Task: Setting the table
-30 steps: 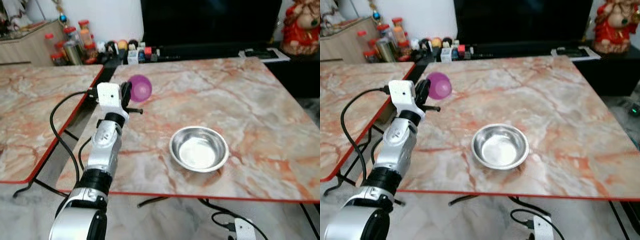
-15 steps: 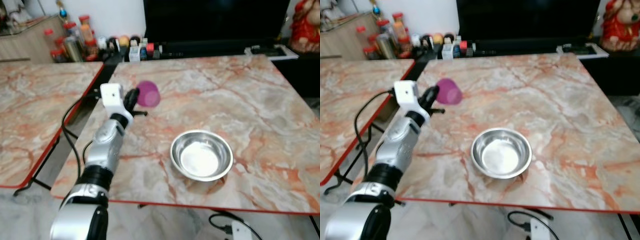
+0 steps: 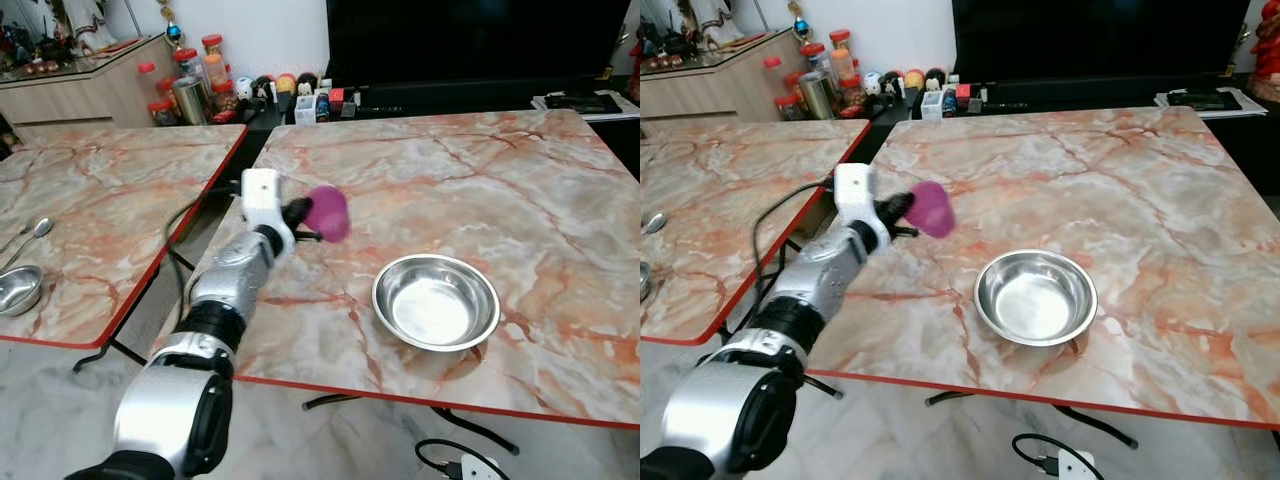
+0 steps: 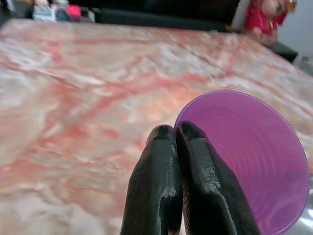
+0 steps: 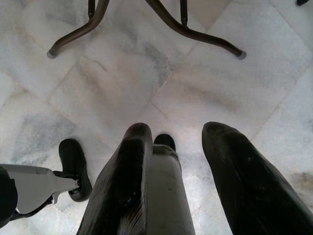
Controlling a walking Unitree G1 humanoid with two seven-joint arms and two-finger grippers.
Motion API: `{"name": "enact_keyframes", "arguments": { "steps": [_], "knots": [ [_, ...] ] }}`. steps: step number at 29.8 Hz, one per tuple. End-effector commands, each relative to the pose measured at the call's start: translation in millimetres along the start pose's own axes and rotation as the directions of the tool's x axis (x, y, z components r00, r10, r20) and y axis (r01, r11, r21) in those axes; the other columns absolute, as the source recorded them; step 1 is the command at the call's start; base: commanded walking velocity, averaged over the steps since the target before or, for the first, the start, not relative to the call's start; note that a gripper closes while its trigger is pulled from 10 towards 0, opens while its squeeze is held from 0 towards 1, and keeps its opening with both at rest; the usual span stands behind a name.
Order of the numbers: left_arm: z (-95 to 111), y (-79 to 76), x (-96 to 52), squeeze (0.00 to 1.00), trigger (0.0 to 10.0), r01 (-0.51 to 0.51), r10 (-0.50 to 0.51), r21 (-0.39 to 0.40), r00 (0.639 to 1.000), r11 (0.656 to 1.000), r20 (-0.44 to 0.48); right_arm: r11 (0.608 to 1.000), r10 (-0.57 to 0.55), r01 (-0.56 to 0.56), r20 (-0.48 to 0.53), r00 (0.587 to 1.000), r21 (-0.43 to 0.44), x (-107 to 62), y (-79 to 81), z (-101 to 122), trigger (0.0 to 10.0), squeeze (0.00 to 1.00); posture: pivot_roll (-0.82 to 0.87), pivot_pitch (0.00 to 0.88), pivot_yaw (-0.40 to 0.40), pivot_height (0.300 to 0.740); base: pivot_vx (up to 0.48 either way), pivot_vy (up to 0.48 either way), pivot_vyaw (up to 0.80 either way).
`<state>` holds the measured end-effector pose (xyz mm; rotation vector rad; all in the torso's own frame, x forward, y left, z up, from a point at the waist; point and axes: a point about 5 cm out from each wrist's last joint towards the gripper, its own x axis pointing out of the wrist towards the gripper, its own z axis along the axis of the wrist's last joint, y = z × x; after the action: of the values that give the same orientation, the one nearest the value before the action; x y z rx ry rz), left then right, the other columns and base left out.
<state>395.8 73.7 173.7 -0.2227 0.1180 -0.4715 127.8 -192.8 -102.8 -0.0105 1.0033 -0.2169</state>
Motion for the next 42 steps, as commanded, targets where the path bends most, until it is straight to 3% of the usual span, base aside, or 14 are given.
{"name": "enact_keyframes", "arguments": {
  "steps": [1, 13, 19, 28, 42],
  "knots": [
    [7, -1.7, 3.5, 0.00, 10.0, 0.000, 0.001, 0.052, 1.000, 0.999, -0.017, 1.000, 0.008, -0.007, -0.046, 0.999, 0.023, -3.6, 5.3, -14, 10.0, 0.00, -0.01, 0.000, 0.159, 0.740, 0.000, 0.000, 0.00],
    [-8, -9.8, 10.1, 0.00, 10.0, -0.063, 0.073, 0.068, 0.984, 0.996, -0.160, 1.000, -0.003, 0.004, -0.026, 1.000, 0.015, -1.2, -0.2, -6, 10.0, 0.00, -0.02, 0.000, 0.151, 0.740, 0.000, 0.000, 0.00],
    [-8, -12.3, 11.3, 0.00, 10.0, -0.064, 0.072, 0.052, 0.985, 0.997, -0.159, 1.000, -0.005, 0.006, -0.023, 1.000, 0.019, -1.0, 0.1, -5, 10.0, 0.00, -0.03, 0.000, 0.159, 0.740, 0.000, 0.000, 0.00],
    [-17, -18.8, 12.1, 0.00, 10.0, -0.066, 0.057, -0.040, 0.980, 0.997, -0.190, 1.000, 0.000, 0.001, -0.025, 1.000, 0.022, -1.0, 1.5, -5, 10.0, 0.00, -0.04, 0.000, 0.166, 0.740, 0.000, 0.000, 0.00],
    [-14, -19.3, 13.1, 0.00, 10.0, -0.059, 0.056, -0.009, 0.978, 0.998, -0.202, 1.000, 0.003, -0.002, -0.024, 1.000, 0.023, -0.6, 2.3, -4, 10.0, 0.00, -0.04, 0.000, 0.167, 0.740, 0.000, 0.000, 0.00]
  ]
}}
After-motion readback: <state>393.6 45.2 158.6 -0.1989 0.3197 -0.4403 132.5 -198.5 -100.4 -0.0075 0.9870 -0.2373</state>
